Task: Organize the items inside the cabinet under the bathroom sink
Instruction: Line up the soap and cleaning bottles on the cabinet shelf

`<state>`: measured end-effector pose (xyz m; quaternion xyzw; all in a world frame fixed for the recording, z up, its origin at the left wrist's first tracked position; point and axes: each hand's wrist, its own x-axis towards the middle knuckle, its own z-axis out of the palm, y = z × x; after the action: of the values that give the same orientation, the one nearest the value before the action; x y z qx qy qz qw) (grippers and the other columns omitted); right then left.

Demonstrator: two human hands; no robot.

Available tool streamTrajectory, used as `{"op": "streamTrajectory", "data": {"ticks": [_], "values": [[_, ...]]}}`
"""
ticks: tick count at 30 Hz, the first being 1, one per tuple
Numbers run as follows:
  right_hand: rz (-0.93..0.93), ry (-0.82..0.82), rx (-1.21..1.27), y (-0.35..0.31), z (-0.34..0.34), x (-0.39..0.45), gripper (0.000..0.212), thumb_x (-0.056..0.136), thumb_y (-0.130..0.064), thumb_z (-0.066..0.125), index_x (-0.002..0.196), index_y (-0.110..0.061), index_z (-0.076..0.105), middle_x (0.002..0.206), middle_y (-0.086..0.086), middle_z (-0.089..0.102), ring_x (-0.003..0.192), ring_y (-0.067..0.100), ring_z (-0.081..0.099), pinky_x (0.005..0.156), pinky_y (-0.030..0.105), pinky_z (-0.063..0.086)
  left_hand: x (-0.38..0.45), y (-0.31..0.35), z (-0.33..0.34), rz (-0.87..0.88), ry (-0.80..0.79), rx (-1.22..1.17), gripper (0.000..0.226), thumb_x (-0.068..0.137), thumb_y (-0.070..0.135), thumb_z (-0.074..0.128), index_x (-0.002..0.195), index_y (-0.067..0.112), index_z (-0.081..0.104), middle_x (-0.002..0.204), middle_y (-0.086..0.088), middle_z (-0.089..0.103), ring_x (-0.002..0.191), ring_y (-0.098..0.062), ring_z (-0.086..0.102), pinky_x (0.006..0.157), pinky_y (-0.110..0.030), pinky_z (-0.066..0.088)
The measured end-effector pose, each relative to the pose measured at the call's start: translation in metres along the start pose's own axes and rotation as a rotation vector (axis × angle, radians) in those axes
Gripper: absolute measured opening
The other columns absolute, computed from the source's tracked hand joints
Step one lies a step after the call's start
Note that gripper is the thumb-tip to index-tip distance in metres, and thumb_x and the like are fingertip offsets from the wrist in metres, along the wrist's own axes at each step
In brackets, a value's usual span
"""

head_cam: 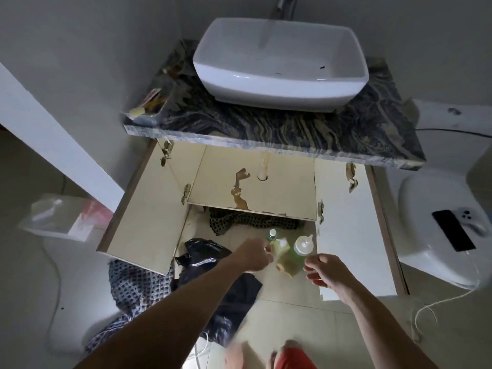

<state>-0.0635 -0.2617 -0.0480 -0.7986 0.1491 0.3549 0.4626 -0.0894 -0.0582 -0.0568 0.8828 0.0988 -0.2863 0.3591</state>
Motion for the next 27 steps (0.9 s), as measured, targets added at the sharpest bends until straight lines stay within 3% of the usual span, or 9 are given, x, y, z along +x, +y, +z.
{"op": "streamTrajectory", "data": {"ticks": [3, 5, 7, 10, 14, 18, 23, 25, 27], "values": [[0.018, 0.015, -0.089, 0.011, -0.002, 0.021, 0.009, 0.09, -0.014, 0.059, 0.085, -0.007, 0.063, 0.083, 0.009, 0.066, 0.072, 0.018, 0.06, 0.065, 0.027, 0.051, 0.02, -0.001, 0.013, -0.016, -0.024, 0.047, 0.037, 0.091, 0.024, 0.054, 0.125, 0.008, 0.055, 0.126, -0.012, 0.058, 0.114, -0.025, 0.055, 0.096, -0.031, 0.043], [0.027, 0.006, -0.175, 0.02, -0.003, 0.045, 0.008, 0.088, -0.016, 0.06, 0.081, -0.011, 0.06, 0.086, 0.008, 0.064, 0.079, 0.019, 0.058, 0.078, 0.035, 0.052, 0.04, -0.004, 0.03, -0.039, -0.043, 0.082, 0.039, 0.09, 0.025, 0.054, 0.126, 0.009, 0.054, 0.127, -0.012, 0.058, 0.116, -0.025, 0.055, 0.097, -0.031, 0.042], [0.024, -0.014, -0.285, 0.035, -0.003, 0.077, 0.011, 0.088, -0.02, 0.059, 0.093, -0.012, 0.063, 0.097, 0.009, 0.065, 0.084, 0.019, 0.054, 0.086, 0.038, 0.049, 0.063, -0.011, 0.06, -0.053, -0.07, 0.113, 0.041, 0.089, 0.028, 0.056, 0.127, 0.011, 0.052, 0.13, -0.012, 0.055, 0.118, -0.026, 0.053, 0.1, -0.033, 0.043], [0.003, -0.038, -0.437, 0.066, 0.003, 0.123, 0.029, 0.092, -0.023, 0.056, 0.114, -0.005, 0.063, 0.112, 0.006, 0.062, 0.097, 0.021, 0.055, 0.085, 0.03, 0.041, 0.099, -0.03, 0.124, -0.023, -0.19, 0.219, 0.048, 0.092, 0.032, 0.053, 0.135, 0.013, 0.043, 0.135, -0.012, 0.053, 0.124, -0.028, 0.049, 0.103, -0.038, 0.042], [0.065, -0.019, -0.445, 0.125, 0.014, 0.2, 0.044, 0.091, -0.027, 0.057, 0.129, -0.006, 0.054, 0.135, 0.01, 0.055, 0.122, 0.026, 0.052, 0.1, 0.03, 0.039, 0.158, -0.06, 0.207, 0.021, -0.308, 0.291, 0.056, 0.094, 0.03, 0.05, 0.142, 0.009, 0.031, 0.142, -0.016, 0.044, 0.129, -0.031, 0.043, 0.106, -0.04, 0.039], [0.09, 0.07, -0.444, 0.17, 0.024, 0.295, 0.047, 0.094, -0.032, 0.052, 0.133, -0.005, 0.048, 0.135, 0.011, 0.055, 0.121, 0.026, 0.053, 0.099, 0.03, 0.041, 0.246, -0.09, 0.25, 0.03, -0.275, 0.198, 0.063, 0.096, 0.03, 0.048, 0.149, 0.008, 0.021, 0.152, -0.011, 0.032, 0.139, -0.027, 0.032, 0.113, -0.036, 0.029], [0.069, 0.204, -0.505, 0.219, 0.029, 0.421, 0.043, 0.09, -0.02, 0.056, 0.13, -0.004, 0.048, 0.129, 0.015, 0.057, 0.117, 0.03, 0.055, 0.081, 0.023, 0.038, 0.368, -0.11, 0.269, 0.076, -0.106, -0.041, 0.053, 0.093, 0.016, 0.054, 0.142, 0.007, 0.035, 0.14, -0.011, 0.048, 0.13, -0.028, 0.045, 0.102, -0.028, 0.035], [0.028, 0.239, -0.533, 0.237, 0.031, 0.465, 0.05, 0.086, -0.019, 0.061, 0.131, -0.003, 0.047, 0.131, 0.016, 0.056, 0.119, 0.031, 0.055, 0.088, 0.026, 0.042, 0.408, -0.112, 0.275, 0.078, -0.096, -0.103, 0.048, 0.094, 0.014, 0.053, 0.139, 0.007, 0.039, 0.138, -0.012, 0.05, 0.127, -0.028, 0.047, 0.097, -0.028, 0.036], [-0.011, 0.274, -0.543, 0.256, 0.033, 0.503, 0.057, 0.08, -0.022, 0.067, 0.129, -0.002, 0.046, 0.129, 0.017, 0.056, 0.117, 0.032, 0.055, 0.093, 0.031, 0.044, 0.446, -0.118, 0.286, 0.07, -0.106, -0.193, 0.042, 0.09, 0.01, 0.053, 0.131, 0.005, 0.049, 0.129, -0.016, 0.057, 0.117, -0.03, 0.055, 0.083, -0.027, 0.041]]}}
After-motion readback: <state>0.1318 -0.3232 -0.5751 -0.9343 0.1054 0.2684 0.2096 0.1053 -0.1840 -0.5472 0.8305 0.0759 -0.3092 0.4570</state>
